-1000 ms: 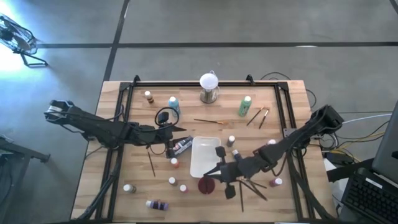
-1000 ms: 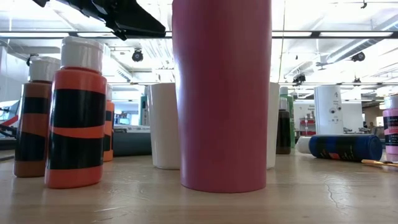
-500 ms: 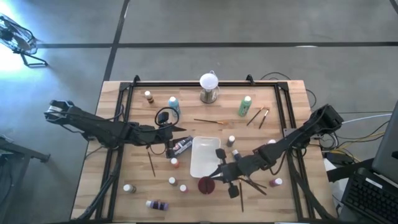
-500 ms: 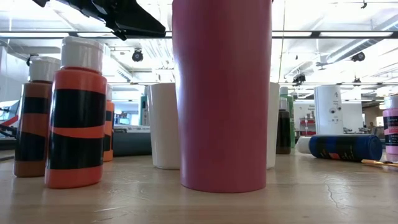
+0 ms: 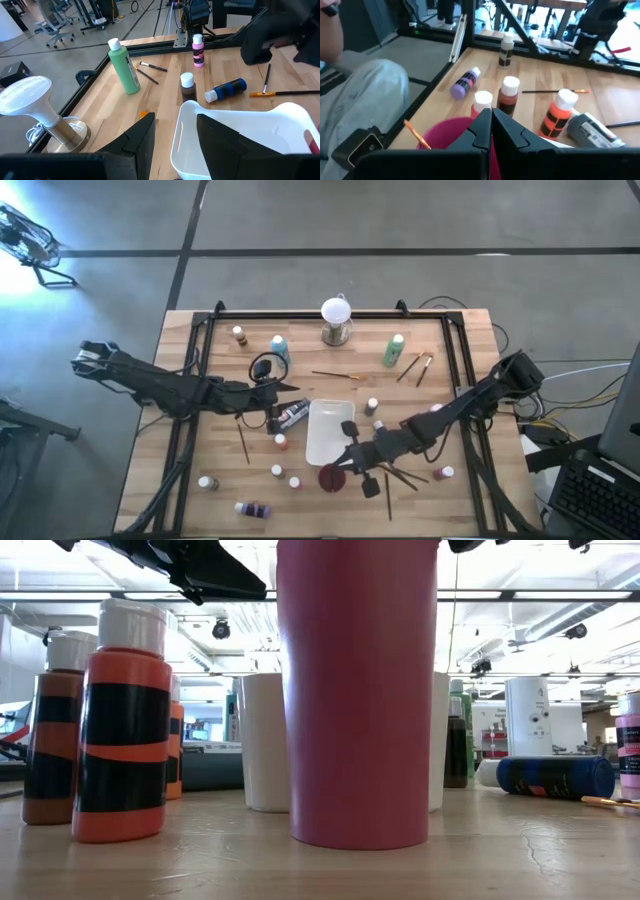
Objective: Pick & Place Paint Supplies
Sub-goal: Put the gold paint brush into the red cup
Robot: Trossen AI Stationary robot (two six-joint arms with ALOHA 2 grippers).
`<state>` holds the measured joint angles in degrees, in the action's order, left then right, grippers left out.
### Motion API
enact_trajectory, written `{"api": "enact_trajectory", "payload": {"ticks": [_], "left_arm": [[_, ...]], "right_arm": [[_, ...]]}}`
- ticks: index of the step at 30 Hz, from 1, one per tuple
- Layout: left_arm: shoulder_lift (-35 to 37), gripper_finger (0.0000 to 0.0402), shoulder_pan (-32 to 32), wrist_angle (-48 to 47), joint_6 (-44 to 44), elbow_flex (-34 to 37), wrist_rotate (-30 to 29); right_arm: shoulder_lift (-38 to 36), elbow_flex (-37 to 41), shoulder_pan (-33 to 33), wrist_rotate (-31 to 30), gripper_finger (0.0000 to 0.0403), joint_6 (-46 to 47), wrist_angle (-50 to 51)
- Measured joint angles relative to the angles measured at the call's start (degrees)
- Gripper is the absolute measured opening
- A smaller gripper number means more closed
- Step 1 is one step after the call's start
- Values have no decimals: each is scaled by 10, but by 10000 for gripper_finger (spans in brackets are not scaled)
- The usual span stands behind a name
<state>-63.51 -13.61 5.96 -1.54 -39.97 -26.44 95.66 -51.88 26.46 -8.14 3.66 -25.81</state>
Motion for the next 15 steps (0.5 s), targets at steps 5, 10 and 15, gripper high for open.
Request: {"api": "enact_trajectory", "payload": {"ticks": [5,10,15], "left_arm": [[0,151,0,0,0,0,0],[0,151,0,0,0,0,0],[0,151,0,0,0,0,0]], "right_arm": [[12,0,-8,10,8,18,-1],[28,0,-12,11,8,24,-2],[24,0,-12,13,8,27,1]]}}
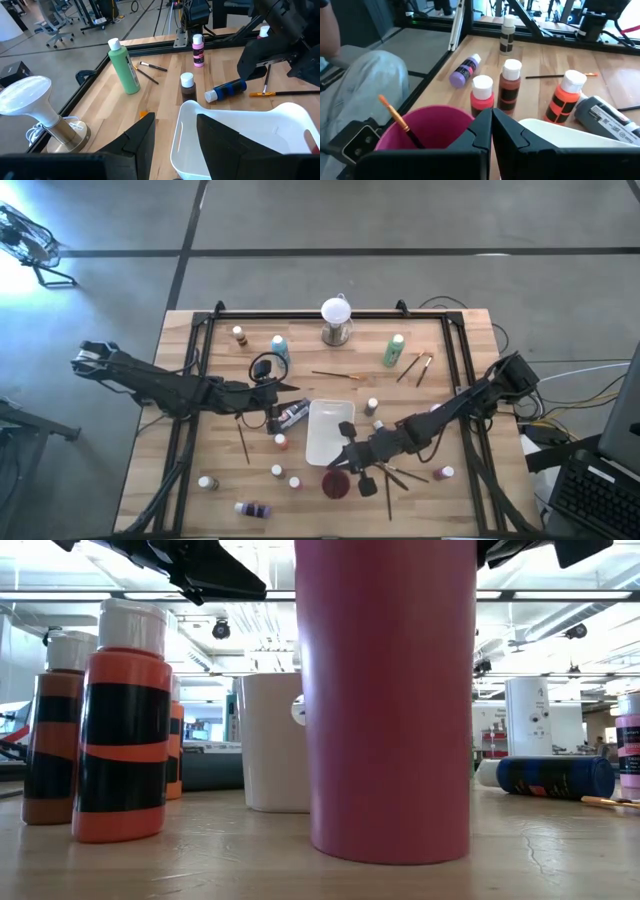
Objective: Pick & Place Paint Supplies
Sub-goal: Put the gold paint brush into the red cup, then put the silver paint brush into the red cup
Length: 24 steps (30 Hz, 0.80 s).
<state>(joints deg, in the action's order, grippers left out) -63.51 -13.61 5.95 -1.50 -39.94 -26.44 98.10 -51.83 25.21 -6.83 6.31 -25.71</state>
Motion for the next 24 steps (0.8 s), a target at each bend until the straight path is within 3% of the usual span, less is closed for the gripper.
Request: {"api": "enact_trajectory", "payload": {"ticks": [13,24], "left_arm": [[0,151,0,0,0,0,0],[0,151,0,0,0,0,0]], "right_arm": [[-2,-13,-3,7,20,43,34],[-27,-23,-3,29,133,40,54]]}}
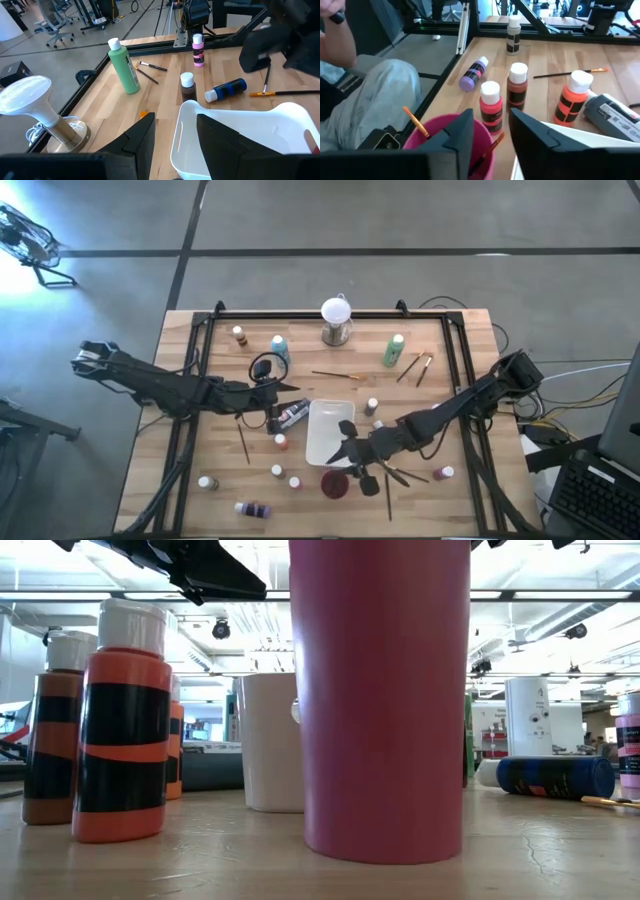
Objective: Pick & Place Paint Supplies
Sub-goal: Put the silver paint brush into the red cup
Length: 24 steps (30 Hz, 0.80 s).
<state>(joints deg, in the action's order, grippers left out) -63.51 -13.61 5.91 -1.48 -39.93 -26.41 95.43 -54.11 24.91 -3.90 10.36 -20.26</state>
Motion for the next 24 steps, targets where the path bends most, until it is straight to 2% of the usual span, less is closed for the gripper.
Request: {"api": "enact_trajectory", "payload": {"ticks": [6,13,17,24], "left_arm": [[0,152,0,0,-1,0,0],[0,152,0,0,-2,0,0],[0,152,0,0,-2,0,0],[0,152,0,0,-3,0,0]], "right_arm": [[-53,0,0,-2,176,-11,52],[-140,0,-1,-8,198,0,144],[-186,0,-5,-16,196,-8,193],[-275,0,-7,-110,170,-67,237]]}}
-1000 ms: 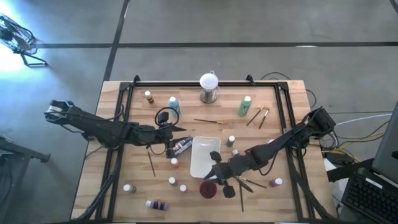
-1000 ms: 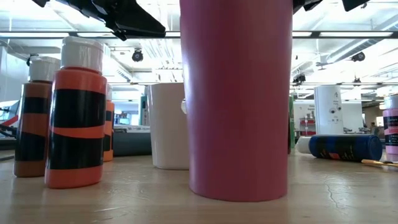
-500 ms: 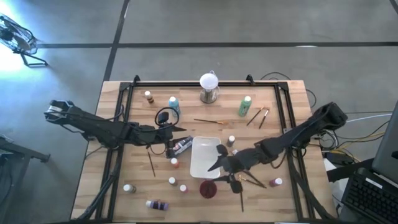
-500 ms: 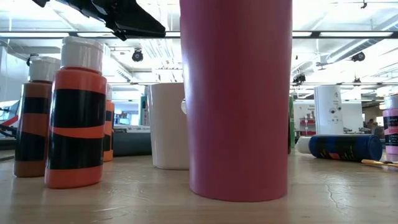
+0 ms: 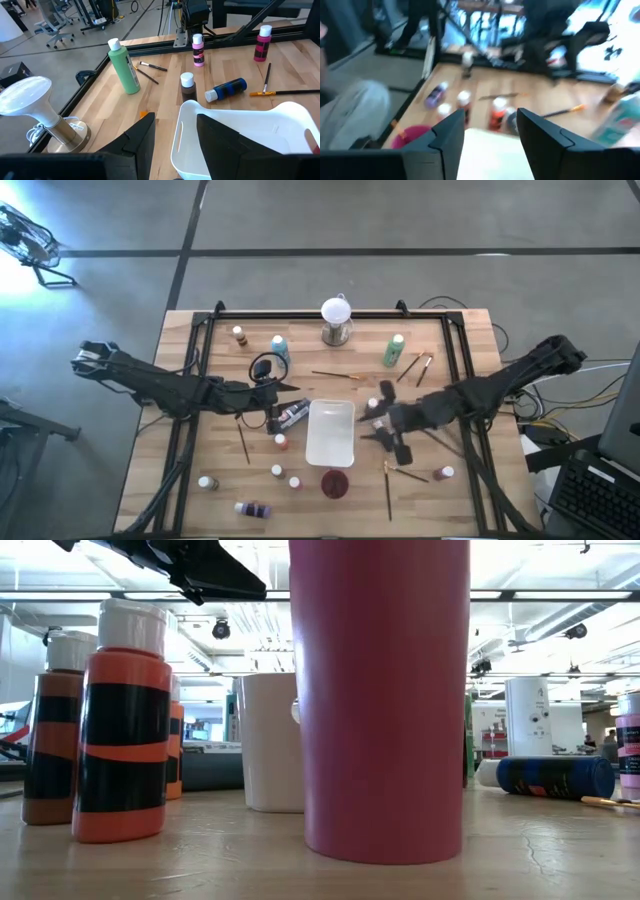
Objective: Pick & Place Paint Supplies
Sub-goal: Put the silver paint brush into the red cup
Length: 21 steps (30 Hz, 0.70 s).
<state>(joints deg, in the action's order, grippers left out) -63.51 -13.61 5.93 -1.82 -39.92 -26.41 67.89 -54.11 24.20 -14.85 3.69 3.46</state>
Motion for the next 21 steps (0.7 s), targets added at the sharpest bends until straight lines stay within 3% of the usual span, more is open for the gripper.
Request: {"api": "enact_trajectory", "payload": {"ticks": [10,21], "left_arm": [[0,152,0,0,-1,0,0],[0,152,0,21,30,-2,0]], "right_arm": [[-83,0,0,-4,132,-19,2],[-105,0,0,-3,94,-20,2]]}}
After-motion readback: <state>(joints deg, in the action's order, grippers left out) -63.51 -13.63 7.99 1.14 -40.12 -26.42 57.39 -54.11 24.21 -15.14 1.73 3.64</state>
